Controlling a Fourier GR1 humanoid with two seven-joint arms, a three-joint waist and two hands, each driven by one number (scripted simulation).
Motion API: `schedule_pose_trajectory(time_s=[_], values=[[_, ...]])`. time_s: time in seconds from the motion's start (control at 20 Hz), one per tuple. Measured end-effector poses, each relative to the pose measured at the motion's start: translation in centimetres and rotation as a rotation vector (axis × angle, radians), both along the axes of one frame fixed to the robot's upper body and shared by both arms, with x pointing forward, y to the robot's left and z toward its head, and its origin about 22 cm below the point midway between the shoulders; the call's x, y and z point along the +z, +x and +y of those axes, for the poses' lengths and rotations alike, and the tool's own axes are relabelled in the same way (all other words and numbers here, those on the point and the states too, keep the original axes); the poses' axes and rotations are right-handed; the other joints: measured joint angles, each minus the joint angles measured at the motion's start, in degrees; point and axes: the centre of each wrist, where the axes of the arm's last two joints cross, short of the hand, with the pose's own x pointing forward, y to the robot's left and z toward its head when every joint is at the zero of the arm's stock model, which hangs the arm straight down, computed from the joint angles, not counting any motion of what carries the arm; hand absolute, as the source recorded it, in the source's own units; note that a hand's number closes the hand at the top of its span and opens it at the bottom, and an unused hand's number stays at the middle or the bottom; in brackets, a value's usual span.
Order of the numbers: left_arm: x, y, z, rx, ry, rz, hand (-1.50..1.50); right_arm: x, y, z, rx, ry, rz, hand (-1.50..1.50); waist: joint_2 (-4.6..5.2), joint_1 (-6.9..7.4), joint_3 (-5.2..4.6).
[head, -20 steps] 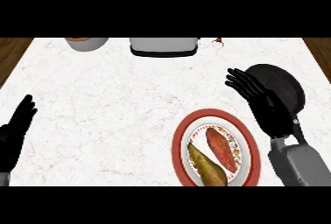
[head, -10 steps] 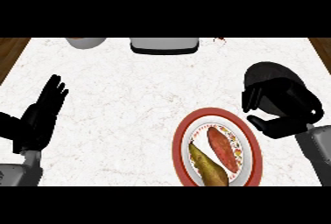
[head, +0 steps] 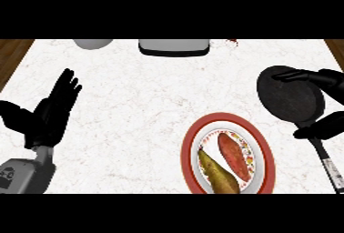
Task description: Pick the sweet potato from the plate and place it in the pan
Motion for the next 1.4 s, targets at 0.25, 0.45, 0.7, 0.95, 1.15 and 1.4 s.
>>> schedule_pose_trajectory(time_s=[0.25,0.45,0.7,0.95,1.15,1.4], values=[[0.5,0.4,-0.1,-0.001,-0.002,0.001,0.00,2.3,1.3,2.3,0.067,-0.149,-0.088,-1.50,-0.20,0.13,-0.10],[-0.2,0.0,-0.6,0.000,-0.002,0.008,0.00,3.7,1.8,5.3,0.128,-0.307,-0.161,-1.50,-0.34,0.09,-0.16],[0.4,0.1,0.2,0.008,-0.003,0.014,0.00,3.3,1.7,9.0,0.222,-0.490,-0.199,-1.50,-0.46,-0.10,-0.18],[0.1,-0.2,0.0,0.009,-0.007,0.009,0.00,2.7,0.8,10.6,0.310,-0.744,-0.178,-1.50,-0.52,-0.38,-0.22],[0.0,-0.6,0.4,0.013,-0.008,0.013,0.00,2.1,-0.3,11.7,0.361,-0.845,-0.186,-1.50,-0.59,-0.77,-0.20],[0.5,-1.0,-0.3,0.018,-0.007,0.009,0.00,1.8,-1.9,11.7,0.385,-0.930,-0.258,-1.50,-0.65,-1.06,-0.17]])
